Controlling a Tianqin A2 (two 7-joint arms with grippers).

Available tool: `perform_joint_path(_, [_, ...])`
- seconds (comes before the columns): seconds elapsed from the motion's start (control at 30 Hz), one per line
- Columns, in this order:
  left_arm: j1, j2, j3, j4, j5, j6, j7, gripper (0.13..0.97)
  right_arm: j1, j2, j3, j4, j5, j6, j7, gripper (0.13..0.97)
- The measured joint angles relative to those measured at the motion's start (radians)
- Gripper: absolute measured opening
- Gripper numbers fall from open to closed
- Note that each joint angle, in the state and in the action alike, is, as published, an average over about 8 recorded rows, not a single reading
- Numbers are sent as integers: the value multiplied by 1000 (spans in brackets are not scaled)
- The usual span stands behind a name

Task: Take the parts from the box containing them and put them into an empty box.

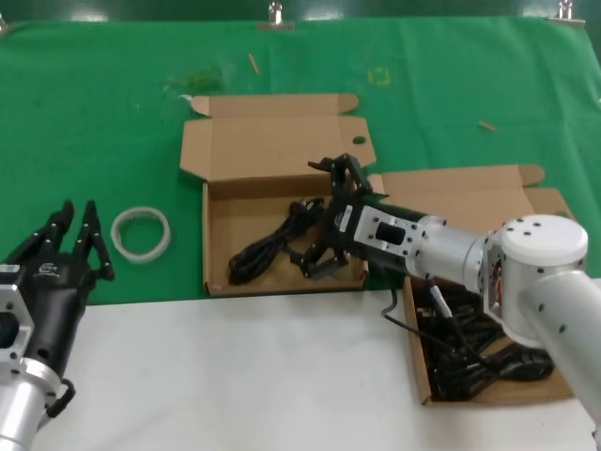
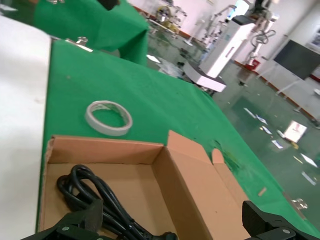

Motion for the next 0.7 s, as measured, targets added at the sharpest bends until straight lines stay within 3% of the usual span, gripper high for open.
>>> perform_joint_path(0.23, [0, 0, 0, 0, 0, 0, 0, 257, -71, 12, 35, 90, -7, 54, 72, 966])
perform_joint_path(0.53, [0, 0, 0, 0, 0, 0, 0, 414, -177, 30, 87, 226, -16, 134, 180, 966])
perform_joint_path(0.7, [0, 0, 0, 0, 0, 0, 0, 548, -237, 41, 116, 303, -22, 180, 241, 966])
